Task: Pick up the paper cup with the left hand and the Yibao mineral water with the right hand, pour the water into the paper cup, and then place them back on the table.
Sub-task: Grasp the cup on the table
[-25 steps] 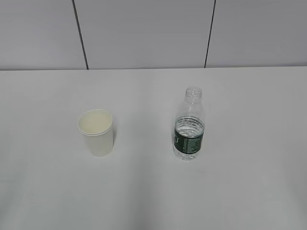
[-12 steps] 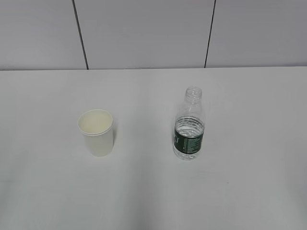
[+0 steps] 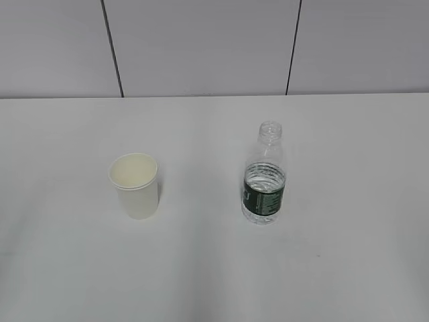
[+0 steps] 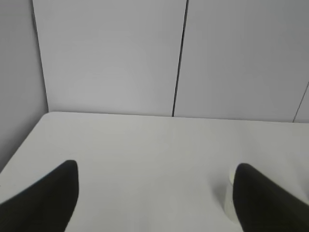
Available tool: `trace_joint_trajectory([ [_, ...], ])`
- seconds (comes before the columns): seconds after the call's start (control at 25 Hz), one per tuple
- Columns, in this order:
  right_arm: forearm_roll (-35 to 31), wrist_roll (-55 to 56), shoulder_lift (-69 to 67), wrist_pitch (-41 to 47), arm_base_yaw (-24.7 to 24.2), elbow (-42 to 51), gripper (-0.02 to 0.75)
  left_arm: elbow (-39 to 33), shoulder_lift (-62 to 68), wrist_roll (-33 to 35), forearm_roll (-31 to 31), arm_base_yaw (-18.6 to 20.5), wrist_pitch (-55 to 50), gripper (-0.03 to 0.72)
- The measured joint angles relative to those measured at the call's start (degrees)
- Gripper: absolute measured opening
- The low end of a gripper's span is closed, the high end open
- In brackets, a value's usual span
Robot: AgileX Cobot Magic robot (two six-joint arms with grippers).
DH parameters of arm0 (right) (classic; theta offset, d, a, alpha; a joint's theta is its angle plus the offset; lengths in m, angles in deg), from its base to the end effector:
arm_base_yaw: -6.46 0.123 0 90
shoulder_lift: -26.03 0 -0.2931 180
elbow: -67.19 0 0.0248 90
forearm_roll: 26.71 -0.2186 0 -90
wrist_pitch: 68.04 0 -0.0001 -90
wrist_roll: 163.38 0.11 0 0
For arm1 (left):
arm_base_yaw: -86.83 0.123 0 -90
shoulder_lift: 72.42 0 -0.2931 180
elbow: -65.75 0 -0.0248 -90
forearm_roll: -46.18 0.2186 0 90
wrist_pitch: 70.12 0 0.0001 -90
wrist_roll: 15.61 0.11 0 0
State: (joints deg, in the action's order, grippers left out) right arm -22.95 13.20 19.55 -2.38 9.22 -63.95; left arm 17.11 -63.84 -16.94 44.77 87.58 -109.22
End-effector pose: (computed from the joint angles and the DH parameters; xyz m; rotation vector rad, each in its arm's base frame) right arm -0.0311 -0.0081 0.2442 -0.1066 2.1085 -0.0862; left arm -0.0101 -0.0018 0.2937 -0.0349 1.6807 -0.0350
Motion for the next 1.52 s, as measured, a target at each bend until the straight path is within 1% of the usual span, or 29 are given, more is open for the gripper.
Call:
trace_joint_trajectory([
  [0.2, 0.0, 0.0, 0.0, 0.0, 0.0, 0.0, 0.592, -5.3, 1.7, 0.1, -1.8, 0.0, 7.5, 0.592],
  [0.36, 0.0, 0.0, 0.0, 0.0, 0.0, 0.0, 0.592, -8.4, 4.3, 1.3, -2.0, 0.0, 10.7, 0.592],
  [0.44, 0.0, 0.0, 0.0, 0.0, 0.0, 0.0, 0.592, -9.4, 6.6, 3.0, -2.0, 0.0, 12.0, 0.592],
  [0.68, 0.0, 0.0, 0.0, 0.0, 0.0, 0.0, 0.592, -9.9, 14.1, 5.0, -1.9, -0.2, 19.7, 0.588],
  [0.76, 0.0, 0.0, 0.0, 0.0, 0.0, 0.0, 0.592, -9.9, 16.4, 5.9, -1.8, -1.7, 21.2, 0.588],
  [0.84, 0.0, 0.0, 0.0, 0.0, 0.0, 0.0, 0.592, -9.9, 18.4, 7.2, -1.2, -4.5, 22.9, 0.587],
  [1.0, 0.0, 0.0, 0.0, 0.0, 0.0, 0.0, 0.592, -9.9, 22.7, 8.5, 2.5, -10.1, 24.9, 0.586],
  [1.08, 0.0, 0.0, 0.0, 0.0, 0.0, 0.0, 0.592, -9.9, 25.3, 8.6, 2.3, -11.5, 26.2, 0.586],
  [1.16, 0.0, 0.0, 0.0, 0.0, 0.0, 0.0, 0.592, -10.0, 28.2, 8.6, 1.0, -11.9, 29.1, 0.586],
  [1.28, 0.0, 0.0, 0.0, 0.0, 0.0, 0.0, 0.592, -10.8, 32.3, 8.6, -1.0, -12.0, 36.2, 0.585],
  [1.44, 0.0, 0.0, 0.0, 0.0, 0.0, 0.0, 0.592, -15.0, 37.9, 8.6, -1.6, -12.0, 44.6, 0.585],
  [1.52, 0.0, 0.0, 0.0, 0.0, 0.0, 0.0, 0.592, -17.5, 40.5, 8.6, -1.7, -12.0, 50.7, 0.585],
])
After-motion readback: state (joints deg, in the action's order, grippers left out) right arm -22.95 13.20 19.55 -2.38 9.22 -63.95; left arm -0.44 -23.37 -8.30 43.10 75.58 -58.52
